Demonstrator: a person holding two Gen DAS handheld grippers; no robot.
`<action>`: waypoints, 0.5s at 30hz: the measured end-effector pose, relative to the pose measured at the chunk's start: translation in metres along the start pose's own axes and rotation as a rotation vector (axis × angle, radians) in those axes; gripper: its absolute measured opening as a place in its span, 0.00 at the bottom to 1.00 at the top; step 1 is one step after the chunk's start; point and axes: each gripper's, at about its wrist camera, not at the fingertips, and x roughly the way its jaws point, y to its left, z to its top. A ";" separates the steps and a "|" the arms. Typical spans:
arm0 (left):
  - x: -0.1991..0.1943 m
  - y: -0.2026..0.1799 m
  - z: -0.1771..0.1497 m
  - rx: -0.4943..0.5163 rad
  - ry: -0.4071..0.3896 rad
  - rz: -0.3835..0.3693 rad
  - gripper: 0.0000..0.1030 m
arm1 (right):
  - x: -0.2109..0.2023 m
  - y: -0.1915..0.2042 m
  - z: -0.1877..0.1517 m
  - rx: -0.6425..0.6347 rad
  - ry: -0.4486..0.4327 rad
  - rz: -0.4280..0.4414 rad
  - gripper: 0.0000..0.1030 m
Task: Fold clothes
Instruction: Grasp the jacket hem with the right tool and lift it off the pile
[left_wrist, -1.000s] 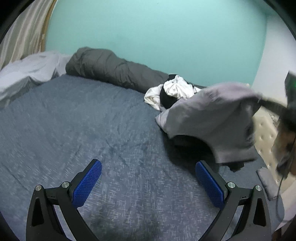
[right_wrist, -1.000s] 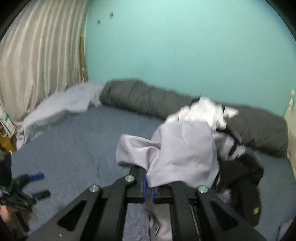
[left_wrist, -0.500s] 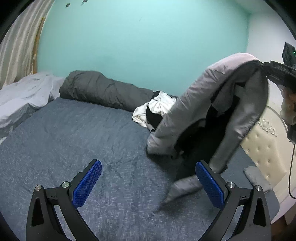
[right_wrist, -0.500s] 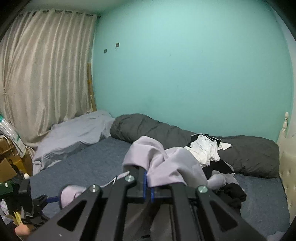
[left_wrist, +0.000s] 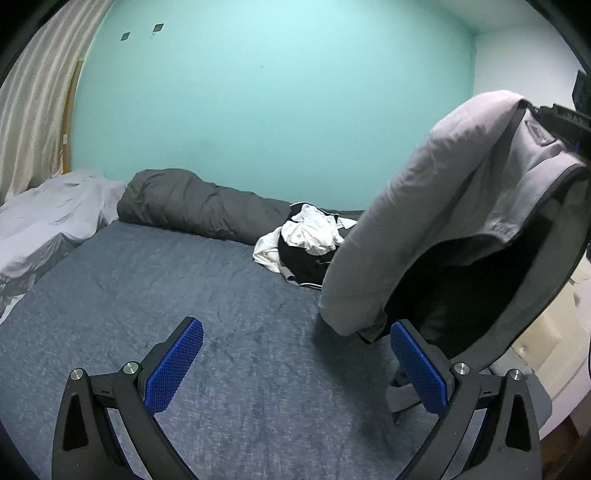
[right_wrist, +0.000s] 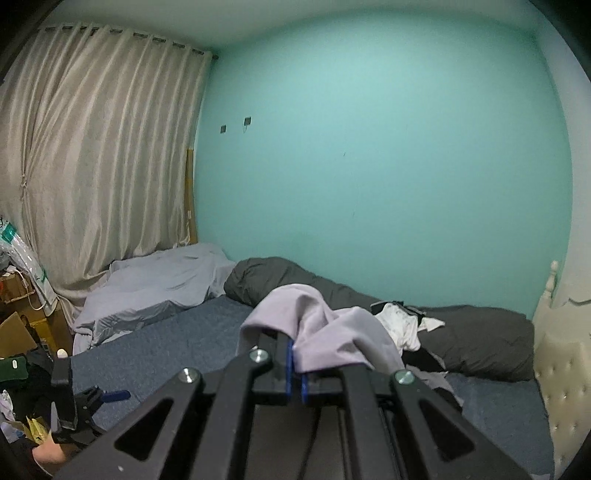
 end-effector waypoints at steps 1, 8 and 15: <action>-0.002 -0.002 -0.001 0.001 0.002 -0.004 1.00 | -0.007 0.002 0.003 -0.002 -0.006 -0.003 0.02; -0.013 -0.014 -0.003 0.008 0.012 -0.023 1.00 | -0.052 0.016 0.024 -0.018 -0.064 -0.014 0.02; 0.002 -0.025 -0.016 0.010 0.045 -0.084 1.00 | -0.073 0.018 0.022 -0.022 -0.059 -0.018 0.02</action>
